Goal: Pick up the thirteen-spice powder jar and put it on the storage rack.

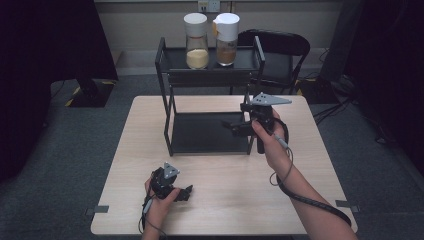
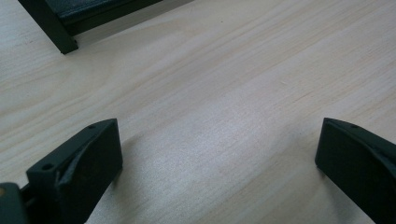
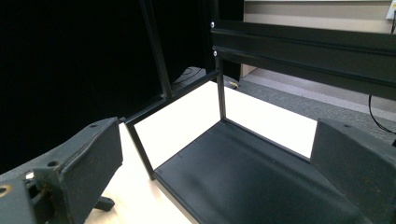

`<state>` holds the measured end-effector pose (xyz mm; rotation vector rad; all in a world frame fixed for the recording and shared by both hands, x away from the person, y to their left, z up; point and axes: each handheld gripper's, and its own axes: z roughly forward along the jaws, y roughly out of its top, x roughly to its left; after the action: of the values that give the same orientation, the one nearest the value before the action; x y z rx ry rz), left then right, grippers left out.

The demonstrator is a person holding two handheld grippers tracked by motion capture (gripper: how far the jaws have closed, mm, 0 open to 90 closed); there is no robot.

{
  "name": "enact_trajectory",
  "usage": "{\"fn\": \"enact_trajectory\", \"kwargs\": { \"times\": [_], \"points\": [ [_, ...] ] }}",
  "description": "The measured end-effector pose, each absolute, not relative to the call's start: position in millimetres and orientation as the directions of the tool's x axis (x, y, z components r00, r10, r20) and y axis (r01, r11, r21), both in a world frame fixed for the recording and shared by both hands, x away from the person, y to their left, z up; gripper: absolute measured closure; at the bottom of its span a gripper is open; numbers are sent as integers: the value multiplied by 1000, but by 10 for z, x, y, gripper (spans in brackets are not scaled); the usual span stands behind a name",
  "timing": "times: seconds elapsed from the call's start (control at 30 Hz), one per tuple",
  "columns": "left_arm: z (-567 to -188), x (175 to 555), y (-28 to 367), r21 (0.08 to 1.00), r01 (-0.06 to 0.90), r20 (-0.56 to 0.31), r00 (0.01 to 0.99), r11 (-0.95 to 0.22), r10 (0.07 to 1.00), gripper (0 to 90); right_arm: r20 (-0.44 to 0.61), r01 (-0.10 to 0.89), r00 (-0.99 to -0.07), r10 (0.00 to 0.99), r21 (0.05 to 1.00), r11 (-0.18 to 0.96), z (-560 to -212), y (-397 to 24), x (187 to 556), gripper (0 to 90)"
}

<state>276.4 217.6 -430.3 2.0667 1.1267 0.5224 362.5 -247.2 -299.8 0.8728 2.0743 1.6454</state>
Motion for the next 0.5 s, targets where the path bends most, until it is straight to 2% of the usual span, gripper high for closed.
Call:
{"fn": "enact_trajectory", "kwargs": {
  "times": [0.5],
  "points": [
    [-4302, 2764, 2176, 748, 554, 12, 537, -364, 843, 0, 134, 262, -746, 653, 960, 102, -3244, -2549, 3543, 13]
  ]
}}
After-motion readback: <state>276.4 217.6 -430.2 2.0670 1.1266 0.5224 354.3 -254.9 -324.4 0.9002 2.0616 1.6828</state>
